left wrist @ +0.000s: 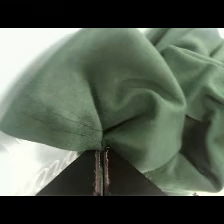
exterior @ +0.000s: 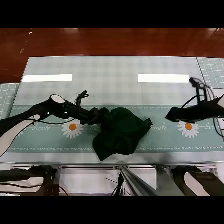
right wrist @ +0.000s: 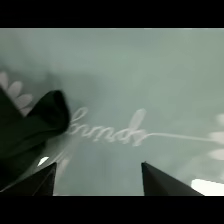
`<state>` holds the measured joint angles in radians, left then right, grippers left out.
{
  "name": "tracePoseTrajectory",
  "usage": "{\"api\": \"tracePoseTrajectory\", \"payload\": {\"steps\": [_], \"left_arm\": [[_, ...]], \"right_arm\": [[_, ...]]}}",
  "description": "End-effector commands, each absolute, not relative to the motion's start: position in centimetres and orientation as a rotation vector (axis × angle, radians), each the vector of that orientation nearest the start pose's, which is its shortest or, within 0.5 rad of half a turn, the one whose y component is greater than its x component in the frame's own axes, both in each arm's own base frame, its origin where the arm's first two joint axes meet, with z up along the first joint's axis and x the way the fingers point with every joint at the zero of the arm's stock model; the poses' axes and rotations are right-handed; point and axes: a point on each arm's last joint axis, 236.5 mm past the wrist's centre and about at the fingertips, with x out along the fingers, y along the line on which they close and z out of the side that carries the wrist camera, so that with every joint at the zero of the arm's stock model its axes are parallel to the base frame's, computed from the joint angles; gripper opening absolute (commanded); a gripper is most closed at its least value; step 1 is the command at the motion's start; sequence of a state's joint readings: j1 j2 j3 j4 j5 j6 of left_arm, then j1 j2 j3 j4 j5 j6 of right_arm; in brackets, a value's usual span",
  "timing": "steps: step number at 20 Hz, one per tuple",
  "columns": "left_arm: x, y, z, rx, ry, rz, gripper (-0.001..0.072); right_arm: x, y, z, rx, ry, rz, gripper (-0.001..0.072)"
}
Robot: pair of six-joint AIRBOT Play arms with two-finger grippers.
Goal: Fold the shirts.
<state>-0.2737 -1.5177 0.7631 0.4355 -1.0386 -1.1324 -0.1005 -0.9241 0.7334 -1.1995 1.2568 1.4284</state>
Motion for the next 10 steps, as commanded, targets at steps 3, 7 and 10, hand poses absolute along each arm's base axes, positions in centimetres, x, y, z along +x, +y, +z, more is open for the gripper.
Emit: {"api": "tracePoseTrajectory", "payload": {"steps": [3,7,10], "left_arm": [[26.9,-26.8,-7.6,-0.696,1.519,-0.754,0.0027],[26.9,-26.8,-7.5,-0.693,1.515,-0.756,0.0027],[26.9,-26.8,-7.5,-0.693,1.514,-0.756,0.0027]], "right_arm": [[24.2,13.0,-2.6,0.724,1.369,0.384,0.0617],[25.2,14.3,-3.9,0.817,1.299,0.347,0.0616],[25.6,16.0,-5.2,0.804,1.291,0.310,0.0613]]}}
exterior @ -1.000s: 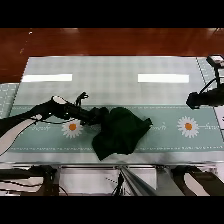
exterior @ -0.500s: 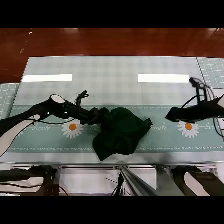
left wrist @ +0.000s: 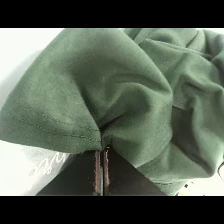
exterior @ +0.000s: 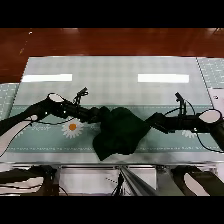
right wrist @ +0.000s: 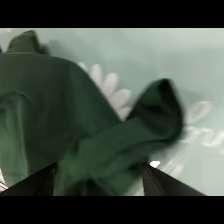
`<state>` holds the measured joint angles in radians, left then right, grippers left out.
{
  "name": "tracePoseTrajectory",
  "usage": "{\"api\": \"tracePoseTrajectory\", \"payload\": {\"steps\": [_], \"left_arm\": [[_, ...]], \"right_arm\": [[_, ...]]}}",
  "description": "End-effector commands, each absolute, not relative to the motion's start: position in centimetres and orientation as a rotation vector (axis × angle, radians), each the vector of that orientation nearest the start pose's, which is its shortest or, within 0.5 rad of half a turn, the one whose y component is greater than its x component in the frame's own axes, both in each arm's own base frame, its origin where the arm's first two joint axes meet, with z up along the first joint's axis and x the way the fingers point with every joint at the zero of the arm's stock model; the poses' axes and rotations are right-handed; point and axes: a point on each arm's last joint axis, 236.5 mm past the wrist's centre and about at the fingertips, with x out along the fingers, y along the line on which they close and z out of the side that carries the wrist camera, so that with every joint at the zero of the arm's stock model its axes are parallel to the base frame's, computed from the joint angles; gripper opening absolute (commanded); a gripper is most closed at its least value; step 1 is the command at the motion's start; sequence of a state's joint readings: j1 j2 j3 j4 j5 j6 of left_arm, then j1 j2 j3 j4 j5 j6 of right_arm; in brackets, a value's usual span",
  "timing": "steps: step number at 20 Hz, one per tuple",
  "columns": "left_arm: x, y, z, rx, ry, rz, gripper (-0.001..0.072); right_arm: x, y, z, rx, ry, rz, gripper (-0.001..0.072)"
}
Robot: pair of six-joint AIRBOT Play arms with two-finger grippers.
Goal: Fold the shirts.
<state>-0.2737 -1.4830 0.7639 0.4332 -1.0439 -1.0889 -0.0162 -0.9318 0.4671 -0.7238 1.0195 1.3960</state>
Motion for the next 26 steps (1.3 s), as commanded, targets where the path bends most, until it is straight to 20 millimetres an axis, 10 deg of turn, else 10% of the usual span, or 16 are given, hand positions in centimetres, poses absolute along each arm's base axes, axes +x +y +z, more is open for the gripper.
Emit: {"api": "tracePoseTrajectory", "payload": {"steps": [1,3,5,10,15,21,26], "left_arm": [[26.9,-26.8,-7.5,-0.692,1.513,-0.758,0.0027],[27.2,-26.9,-7.2,-0.683,1.501,-0.769,0.0027],[28.0,-27.1,-6.3,-0.662,1.462,-0.797,0.0026],[33.4,-27.7,3.4,-0.589,1.163,-0.890,0.0025],[37.2,-24.6,21.8,-0.481,0.683,-0.942,0.0025],[32.3,-21.2,42.3,-0.321,0.164,-0.952,0.0025],[23.7,-20.3,53.4,-0.208,-0.143,-0.985,0.0025]], "right_arm": [[25.6,16.8,-5.9,0.803,1.303,0.299,0.0611],[25.5,18.0,-7.1,0.804,1.329,0.283,0.0523],[25.7,18.6,-7.1,0.815,1.324,0.298,0.0028],[28.5,19.1,0.8,0.623,1.125,0.479,0.0030],[32.4,16.7,14.6,0.403,0.784,0.488,0.0030],[33.0,15.9,31.7,0.376,0.399,0.532,0.0030],[29.4,14.7,45.9,0.369,0.058,0.576,0.0029]]}}
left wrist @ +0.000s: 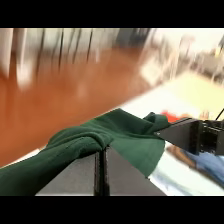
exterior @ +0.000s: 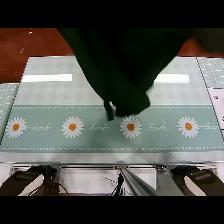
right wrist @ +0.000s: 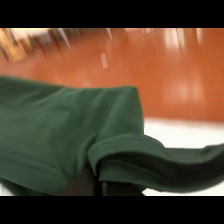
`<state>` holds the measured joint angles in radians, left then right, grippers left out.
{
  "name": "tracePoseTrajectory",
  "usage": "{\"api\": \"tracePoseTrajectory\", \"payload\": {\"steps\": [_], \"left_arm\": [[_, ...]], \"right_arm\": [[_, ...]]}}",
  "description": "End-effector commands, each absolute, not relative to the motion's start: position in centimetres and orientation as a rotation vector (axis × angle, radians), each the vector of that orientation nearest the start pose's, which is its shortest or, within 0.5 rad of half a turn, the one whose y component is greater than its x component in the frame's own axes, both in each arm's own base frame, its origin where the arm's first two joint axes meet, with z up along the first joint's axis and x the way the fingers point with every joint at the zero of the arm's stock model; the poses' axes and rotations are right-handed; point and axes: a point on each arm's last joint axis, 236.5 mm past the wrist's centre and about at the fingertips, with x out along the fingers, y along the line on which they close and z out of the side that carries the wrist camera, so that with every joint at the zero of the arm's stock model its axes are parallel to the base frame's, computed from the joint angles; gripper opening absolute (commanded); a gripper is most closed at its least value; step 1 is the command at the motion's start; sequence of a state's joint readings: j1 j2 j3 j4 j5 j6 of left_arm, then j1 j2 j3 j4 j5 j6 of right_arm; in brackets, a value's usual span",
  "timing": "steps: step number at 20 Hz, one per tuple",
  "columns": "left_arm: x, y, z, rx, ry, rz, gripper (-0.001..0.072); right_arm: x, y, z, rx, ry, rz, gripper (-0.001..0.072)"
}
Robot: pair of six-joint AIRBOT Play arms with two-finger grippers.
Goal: Fold the shirts.
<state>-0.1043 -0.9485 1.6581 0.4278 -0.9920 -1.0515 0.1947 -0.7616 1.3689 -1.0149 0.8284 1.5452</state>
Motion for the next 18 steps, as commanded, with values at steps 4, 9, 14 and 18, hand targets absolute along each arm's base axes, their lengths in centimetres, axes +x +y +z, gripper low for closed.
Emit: {"api": "tracePoseTrajectory", "payload": {"steps": [4,9,14,18], "left_arm": [[17.5,-19.6,58.3,-0.139,-0.307,-1.001,0.0025],[16.3,-19.1,57.8,-0.145,-0.251,-0.968,0.0025],[22.2,-19.8,50.1,-0.187,0.079,-0.929,0.0025],[28.0,-20.6,41.9,-0.273,0.334,-0.914,0.0025]], "right_arm": [[25.0,13.8,53.2,0.358,-0.117,0.608,0.0029],[23.4,13.4,54.9,0.337,-0.152,0.605,0.0029],[29.7,14.0,46.9,0.252,0.142,0.528,0.0029],[37.5,14.6,38.0,0.128,0.388,0.472,0.0029]]}}
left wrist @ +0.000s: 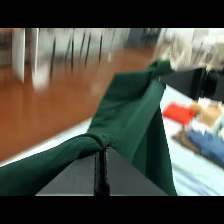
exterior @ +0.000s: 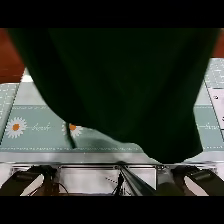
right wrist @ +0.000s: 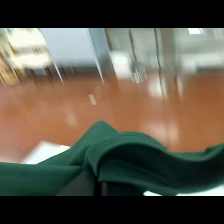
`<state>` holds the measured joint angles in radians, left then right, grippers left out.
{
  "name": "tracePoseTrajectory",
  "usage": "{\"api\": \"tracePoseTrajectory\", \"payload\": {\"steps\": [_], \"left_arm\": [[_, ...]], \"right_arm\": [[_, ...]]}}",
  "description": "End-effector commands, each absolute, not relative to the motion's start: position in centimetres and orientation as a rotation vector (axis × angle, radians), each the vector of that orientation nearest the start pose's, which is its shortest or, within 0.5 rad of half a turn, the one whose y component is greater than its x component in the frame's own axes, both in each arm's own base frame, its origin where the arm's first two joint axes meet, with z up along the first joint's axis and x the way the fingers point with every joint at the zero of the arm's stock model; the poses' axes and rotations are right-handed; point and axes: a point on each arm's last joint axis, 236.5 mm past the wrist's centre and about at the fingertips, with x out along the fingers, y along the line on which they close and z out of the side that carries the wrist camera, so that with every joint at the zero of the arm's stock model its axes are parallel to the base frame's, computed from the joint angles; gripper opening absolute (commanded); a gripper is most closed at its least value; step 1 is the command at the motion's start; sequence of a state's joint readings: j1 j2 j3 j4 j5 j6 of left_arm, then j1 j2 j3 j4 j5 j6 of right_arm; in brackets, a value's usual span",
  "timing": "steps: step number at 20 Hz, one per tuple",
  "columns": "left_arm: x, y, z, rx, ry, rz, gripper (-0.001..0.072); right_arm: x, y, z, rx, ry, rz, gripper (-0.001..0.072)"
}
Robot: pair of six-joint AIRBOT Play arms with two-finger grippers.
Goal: Fold the shirts.
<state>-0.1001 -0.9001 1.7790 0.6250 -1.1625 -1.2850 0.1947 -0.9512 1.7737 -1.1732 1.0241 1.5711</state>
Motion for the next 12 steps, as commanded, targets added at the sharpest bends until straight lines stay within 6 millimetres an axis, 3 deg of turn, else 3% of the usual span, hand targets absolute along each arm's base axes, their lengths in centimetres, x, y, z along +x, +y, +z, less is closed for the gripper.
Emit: {"api": "tracePoseTrajectory", "payload": {"steps": [1,5,7,10,12], "left_arm": [[29.4,-20.7,39.6,-0.290,0.390,-0.905,0.0025],[34.9,-21.0,28.7,-0.351,0.627,-0.859,0.0026],[36.9,-21.1,22.6,-0.376,0.751,-0.838,0.0026],[38.8,-21.3,13.5,-0.443,0.963,-0.801,0.0026],[39.6,-21.4,8.7,-0.484,1.078,-0.775,0.0026]], "right_arm": [[39.8,14.7,35.8,0.101,0.429,0.460,0.0029],[47.2,15.6,27.2,0.070,0.575,0.431,0.0029],[49.8,16.1,22.8,0.080,0.653,0.424,0.0029],[51.8,16.7,15.8,0.088,0.801,0.417,0.0029],[51.7,16.9,11.1,0.093,0.930,0.414,0.0029]]}}
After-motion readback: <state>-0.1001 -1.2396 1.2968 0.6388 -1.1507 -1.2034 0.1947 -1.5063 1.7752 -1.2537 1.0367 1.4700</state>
